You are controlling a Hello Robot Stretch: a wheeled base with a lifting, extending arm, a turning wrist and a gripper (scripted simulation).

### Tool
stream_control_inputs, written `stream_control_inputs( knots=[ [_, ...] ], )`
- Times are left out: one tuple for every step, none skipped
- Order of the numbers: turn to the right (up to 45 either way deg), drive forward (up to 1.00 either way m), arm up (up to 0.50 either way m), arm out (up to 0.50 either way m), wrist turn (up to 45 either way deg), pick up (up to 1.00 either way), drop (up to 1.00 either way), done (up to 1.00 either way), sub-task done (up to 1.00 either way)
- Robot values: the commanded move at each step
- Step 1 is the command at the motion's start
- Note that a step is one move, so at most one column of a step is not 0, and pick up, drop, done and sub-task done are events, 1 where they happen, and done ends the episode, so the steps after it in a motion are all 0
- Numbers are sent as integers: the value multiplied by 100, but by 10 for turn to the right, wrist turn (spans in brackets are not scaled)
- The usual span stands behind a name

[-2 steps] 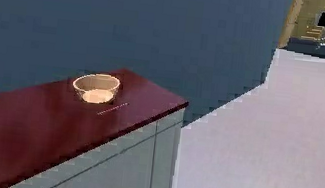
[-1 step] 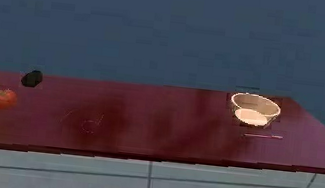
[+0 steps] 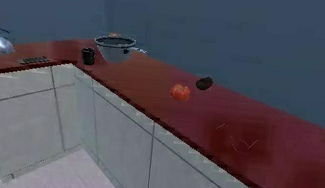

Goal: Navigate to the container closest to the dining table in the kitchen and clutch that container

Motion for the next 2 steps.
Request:
stream_control_inputs(
  knots=[
    [-150, 0, 0, 0, 0, 0, 0, 0, 0],
    [450, 0, 0, 0, 0, 0, 0, 0, 0]
  ],
)
